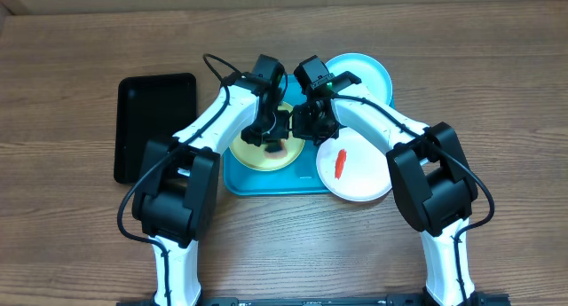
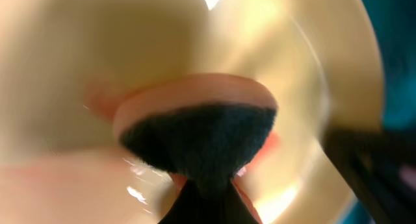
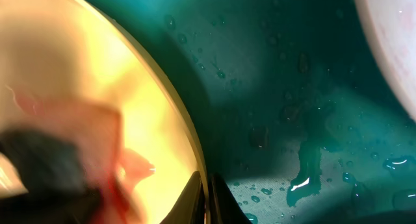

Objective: Clean dirty plates on tray and stack at the side
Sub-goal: 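Scrub the yellow plate with the sponge while the right gripper holds it, then lift the sponge away from the plate with the left gripper, then lift the yellow plate with the right gripper and carry it right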

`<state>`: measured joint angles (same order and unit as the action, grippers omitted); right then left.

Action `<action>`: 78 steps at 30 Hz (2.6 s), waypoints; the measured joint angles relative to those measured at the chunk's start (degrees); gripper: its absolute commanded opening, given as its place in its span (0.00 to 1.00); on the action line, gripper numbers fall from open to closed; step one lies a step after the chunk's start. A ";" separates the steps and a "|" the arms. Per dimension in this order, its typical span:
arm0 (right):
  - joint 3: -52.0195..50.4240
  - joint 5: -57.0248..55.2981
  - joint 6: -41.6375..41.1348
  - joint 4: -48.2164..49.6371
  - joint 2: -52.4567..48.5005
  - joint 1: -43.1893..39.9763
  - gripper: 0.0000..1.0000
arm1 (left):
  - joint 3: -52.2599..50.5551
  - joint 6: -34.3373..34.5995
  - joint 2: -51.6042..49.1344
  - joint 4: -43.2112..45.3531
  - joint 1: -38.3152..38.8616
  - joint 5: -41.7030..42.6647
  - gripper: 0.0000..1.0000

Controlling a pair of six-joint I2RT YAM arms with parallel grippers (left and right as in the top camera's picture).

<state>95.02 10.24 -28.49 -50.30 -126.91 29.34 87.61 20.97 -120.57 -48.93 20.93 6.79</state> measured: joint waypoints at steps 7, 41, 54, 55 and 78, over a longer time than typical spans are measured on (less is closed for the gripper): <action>0.00 -0.02 0.00 0.00 0.00 0.00 0.04 | 7.80 3.15 -1.22 -9.14 -3.72 -11.82 0.04; -2.36 -46.10 3.06 -8.44 19.26 15.10 0.04 | 49.70 -5.55 6.64 -47.78 -15.98 -7.72 0.04; -2.36 -79.62 3.34 -8.20 19.26 25.79 0.04 | 48.00 -6.03 7.69 -47.78 -18.58 -7.89 0.04; -2.36 -81.70 3.30 -8.20 19.26 26.45 0.04 | 47.76 -6.03 7.69 -47.76 -18.58 -7.89 0.04; -2.36 -70.93 3.45 -7.43 19.26 28.79 0.04 | 46.71 -6.16 7.69 -47.71 -18.58 -7.61 0.04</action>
<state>92.66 -60.69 -25.04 -57.74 -107.66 58.13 134.32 14.81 -112.88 -96.64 2.35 -0.82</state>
